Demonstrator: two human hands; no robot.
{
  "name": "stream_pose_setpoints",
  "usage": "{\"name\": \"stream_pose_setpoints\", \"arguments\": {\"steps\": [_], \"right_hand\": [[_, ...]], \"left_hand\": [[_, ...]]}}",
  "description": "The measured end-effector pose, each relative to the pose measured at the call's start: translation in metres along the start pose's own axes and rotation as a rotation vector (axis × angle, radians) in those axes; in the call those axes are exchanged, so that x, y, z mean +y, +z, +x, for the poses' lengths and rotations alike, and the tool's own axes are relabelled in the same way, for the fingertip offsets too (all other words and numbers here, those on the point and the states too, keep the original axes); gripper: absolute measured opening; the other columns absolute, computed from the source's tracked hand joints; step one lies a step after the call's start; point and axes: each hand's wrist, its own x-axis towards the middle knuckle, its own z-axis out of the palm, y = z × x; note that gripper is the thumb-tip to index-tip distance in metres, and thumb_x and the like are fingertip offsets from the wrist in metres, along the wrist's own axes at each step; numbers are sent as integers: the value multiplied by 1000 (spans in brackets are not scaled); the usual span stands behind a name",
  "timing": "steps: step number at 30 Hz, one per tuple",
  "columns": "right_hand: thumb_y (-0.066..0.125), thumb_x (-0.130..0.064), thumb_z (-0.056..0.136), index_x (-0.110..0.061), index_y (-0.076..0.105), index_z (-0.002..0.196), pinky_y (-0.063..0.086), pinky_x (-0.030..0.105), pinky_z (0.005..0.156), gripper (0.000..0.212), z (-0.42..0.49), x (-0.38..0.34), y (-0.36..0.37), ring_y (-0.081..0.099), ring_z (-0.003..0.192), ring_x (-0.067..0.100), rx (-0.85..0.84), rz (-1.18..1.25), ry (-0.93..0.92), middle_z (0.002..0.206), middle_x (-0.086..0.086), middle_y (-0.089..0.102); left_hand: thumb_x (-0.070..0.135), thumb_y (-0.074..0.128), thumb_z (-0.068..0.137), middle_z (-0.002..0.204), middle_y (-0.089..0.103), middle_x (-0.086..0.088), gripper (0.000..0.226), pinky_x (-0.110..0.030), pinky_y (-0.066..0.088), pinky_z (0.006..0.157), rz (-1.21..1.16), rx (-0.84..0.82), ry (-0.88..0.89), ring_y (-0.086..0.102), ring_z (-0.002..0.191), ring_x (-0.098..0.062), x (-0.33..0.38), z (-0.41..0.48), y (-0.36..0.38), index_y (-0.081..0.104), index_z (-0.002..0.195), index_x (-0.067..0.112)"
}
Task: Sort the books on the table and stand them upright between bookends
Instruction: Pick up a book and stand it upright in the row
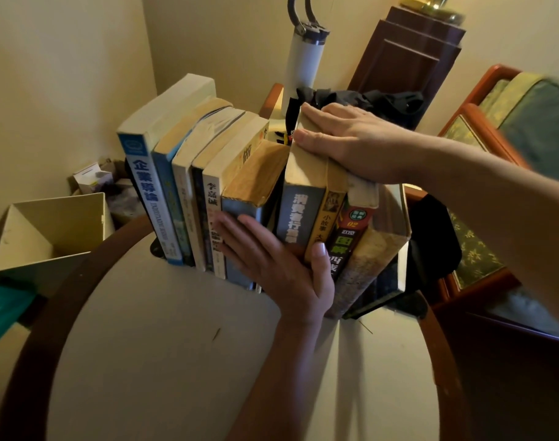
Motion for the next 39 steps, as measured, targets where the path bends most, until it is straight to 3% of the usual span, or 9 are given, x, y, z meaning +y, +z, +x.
{"name": "stream_pose_setpoints", "arguments": {"steps": [5,12,14,18,22,28,32,36,39], "right_hand": [[23,-85,86,-41,8,158,26,48,114,85,2,2,2,24,144,27,11,33,14,156,-6,29],[18,-98,70,-46,3,156,11,50,122,102,-5,-2,1,4,153,24,-20,18,7,166,-7,9],[21,-98,67,-48,4,156,13,50,121,103,-8,-4,2,6,152,24,-13,38,14,165,-7,12],[26,-94,72,-48,8,156,23,49,114,97,-6,-6,3,18,146,27,18,64,11,156,-7,26],[27,-92,73,-48,9,156,23,48,114,96,-6,-7,3,19,146,27,15,73,13,155,-6,27],[27,-84,81,-49,13,155,12,47,120,83,-20,-1,-2,8,153,20,42,128,39,166,-8,11],[21,-92,77,-52,11,154,6,45,122,88,-37,28,4,2,154,18,81,198,103,167,-9,1],[24,-89,80,-52,6,154,12,47,123,84,-49,42,14,10,153,20,98,298,130,167,-9,7],[27,-77,89,-50,5,155,21,39,117,74,-49,41,20,21,150,23,101,391,110,166,-9,12]], "left_hand": [[57,19,98,155,12,-40,89,-71,12,115,23,17,2,9,148,-52,-2,0,2,16,144,-19],[65,17,97,155,11,-41,95,-71,11,115,15,-25,0,7,148,-52,-1,-1,-2,15,144,-18],[69,16,94,155,11,-41,98,-70,11,115,32,-27,7,7,148,-52,-1,0,-2,15,145,-15],[71,17,93,155,12,-40,100,-69,11,116,41,-11,11,8,148,-52,-1,1,1,16,144,-15],[72,18,93,155,12,-39,100,-68,9,117,47,-25,4,7,148,-52,-3,0,1,15,145,-14],[71,23,94,157,5,-37,100,-69,7,117,-8,-84,-6,2,150,-50,3,-8,-6,10,146,-13],[73,23,92,160,-1,-28,98,-65,3,119,-29,-127,40,0,150,-47,19,-27,-6,1,155,2],[77,22,89,159,6,-32,103,-69,5,117,18,-109,18,2,149,-50,30,-33,7,13,149,-6],[78,19,88,157,9,-34,101,-69,6,117,50,-78,34,4,149,-50,25,-34,14,10,153,0]]}}
